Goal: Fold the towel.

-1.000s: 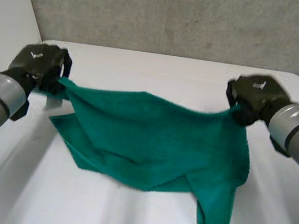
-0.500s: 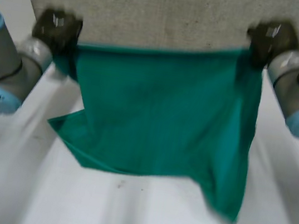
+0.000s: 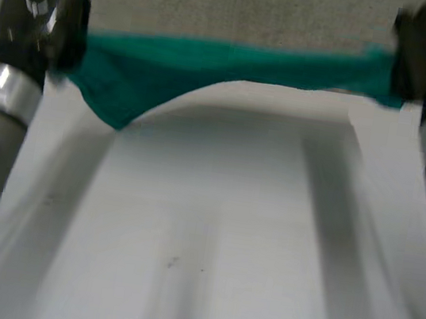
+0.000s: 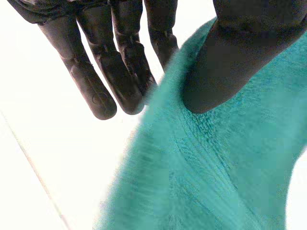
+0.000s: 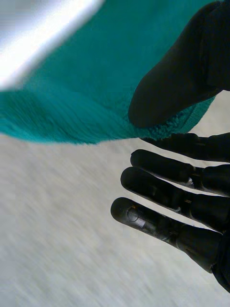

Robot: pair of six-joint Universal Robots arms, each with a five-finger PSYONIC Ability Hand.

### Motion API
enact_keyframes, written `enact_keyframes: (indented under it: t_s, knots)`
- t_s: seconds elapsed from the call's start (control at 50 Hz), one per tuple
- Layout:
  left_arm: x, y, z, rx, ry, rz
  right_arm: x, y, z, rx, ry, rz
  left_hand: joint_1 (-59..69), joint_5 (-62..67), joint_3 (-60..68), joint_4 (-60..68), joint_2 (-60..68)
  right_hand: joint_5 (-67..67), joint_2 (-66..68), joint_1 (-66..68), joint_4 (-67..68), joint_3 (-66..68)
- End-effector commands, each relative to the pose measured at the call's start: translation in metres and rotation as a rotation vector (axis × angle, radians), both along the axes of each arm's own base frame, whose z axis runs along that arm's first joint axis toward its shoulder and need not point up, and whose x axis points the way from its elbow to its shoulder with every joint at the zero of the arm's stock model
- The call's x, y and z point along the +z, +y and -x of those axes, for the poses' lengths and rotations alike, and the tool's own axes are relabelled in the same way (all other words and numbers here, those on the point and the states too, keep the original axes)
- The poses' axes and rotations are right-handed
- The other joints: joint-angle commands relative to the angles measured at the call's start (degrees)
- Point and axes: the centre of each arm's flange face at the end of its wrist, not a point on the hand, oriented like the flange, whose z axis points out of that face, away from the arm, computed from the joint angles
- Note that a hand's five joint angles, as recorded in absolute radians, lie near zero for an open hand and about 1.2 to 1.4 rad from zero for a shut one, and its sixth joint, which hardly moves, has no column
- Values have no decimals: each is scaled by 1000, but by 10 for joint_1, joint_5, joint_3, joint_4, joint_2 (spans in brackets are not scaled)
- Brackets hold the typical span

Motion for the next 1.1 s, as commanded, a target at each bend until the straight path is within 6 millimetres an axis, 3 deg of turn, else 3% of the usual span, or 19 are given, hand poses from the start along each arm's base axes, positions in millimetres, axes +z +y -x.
enact_keyframes:
  t_s: [0.02,0.04,0.08,0.16,0.2,0.24,0.32,0.36,0.54,0.68,0.78,1.1]
  knots:
    - [-91,29,-5,-8,-80,-297,-110,34,7,41,140,-374,134,158,116,114,114,131,125,242,117,121]
    - [-108,34,-3,-17,-100,-359,-124,34,6,46,158,-416,134,158,116,114,114,131,125,242,117,121]
    - [-120,37,-2,-23,-118,-410,-160,35,7,45,214,-540,134,158,116,114,114,131,125,242,117,121]
    - [-129,41,-3,-24,-138,-478,-182,38,10,40,287,-652,134,158,116,114,114,131,125,242,117,121]
    - [-128,41,-4,-20,-139,-488,-177,36,10,39,285,-650,134,158,116,114,114,85,79,196,71,75]
    - [-127,40,-4,-20,-139,-488,-165,35,10,41,271,-624,134,158,116,114,114,-138,-144,-27,-152,-148]
    - [-123,41,-3,-24,-139,-481,-143,30,14,24,248,-561,134,158,116,114,114,-377,-383,-266,-392,-387]
    - [-119,41,-3,-21,-133,-468,-140,30,14,29,244,-552,134,158,116,114,114,-433,-439,-322,-448,-443]
    - [-118,42,-3,-21,-131,-467,-126,26,8,120,311,-489,134,158,116,114,114,-439,-445,-327,-453,-448]
    - [-118,42,-3,-22,-130,-467,-125,22,10,205,558,-388,134,158,116,114,114,-423,-429,-312,-438,-433]
    - [-118,42,-3,-22,-128,-470,-140,19,1,304,717,-396,134,158,116,114,114,-388,-394,-277,-403,-398]
    - [-120,43,-4,-22,-130,-477,-173,-11,-6,373,742,-620,134,158,116,114,114,-365,-371,-253,-379,-374]
